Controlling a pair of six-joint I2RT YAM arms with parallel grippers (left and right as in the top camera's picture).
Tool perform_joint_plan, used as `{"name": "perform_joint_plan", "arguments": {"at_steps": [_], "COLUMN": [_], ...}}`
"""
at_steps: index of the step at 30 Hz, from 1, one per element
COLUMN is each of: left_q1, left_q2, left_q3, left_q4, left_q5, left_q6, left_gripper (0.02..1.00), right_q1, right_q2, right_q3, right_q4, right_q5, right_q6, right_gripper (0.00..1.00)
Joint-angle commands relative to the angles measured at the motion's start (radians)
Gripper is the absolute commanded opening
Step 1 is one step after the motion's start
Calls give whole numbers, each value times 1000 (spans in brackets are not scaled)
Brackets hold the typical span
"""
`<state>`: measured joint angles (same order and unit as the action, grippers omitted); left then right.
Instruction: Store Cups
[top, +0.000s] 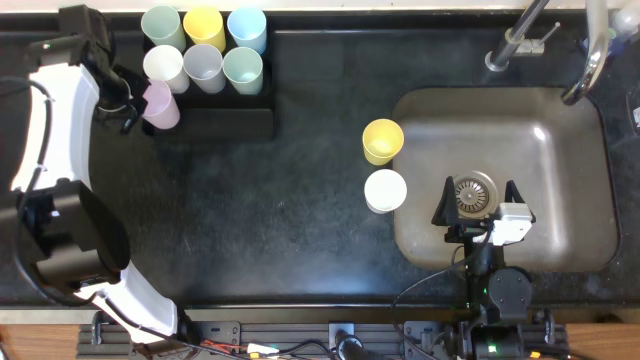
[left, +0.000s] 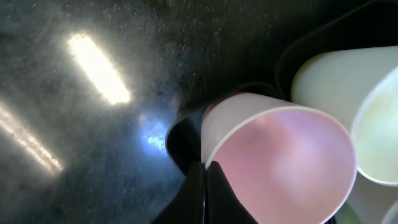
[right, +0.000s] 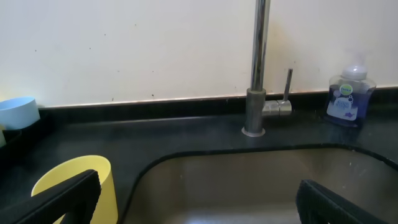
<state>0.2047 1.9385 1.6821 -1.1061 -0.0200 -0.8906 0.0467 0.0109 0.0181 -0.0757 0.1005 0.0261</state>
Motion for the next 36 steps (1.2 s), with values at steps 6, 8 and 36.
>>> {"name": "perform_joint_plan", "arguments": {"at_steps": [6, 8, 36], "left_q1": [-18, -20, -653], "left_q2": [11, 11, -211], "left_q3": [-66, -66, -37], "left_q4": [45, 46, 74], "left_q5": [4, 5, 47], "left_q6": [-1, -1, 109], "left_gripper": [36, 38, 998], "right_q1": [5, 5, 5], "right_q2": [-7, -7, -7], "right_q3": [-13, -13, -13], "right_q4": [5, 5, 5], "right_q5": [-6, -6, -6], "right_q6": [5, 5, 5], "right_gripper": [998, 996, 998]}}
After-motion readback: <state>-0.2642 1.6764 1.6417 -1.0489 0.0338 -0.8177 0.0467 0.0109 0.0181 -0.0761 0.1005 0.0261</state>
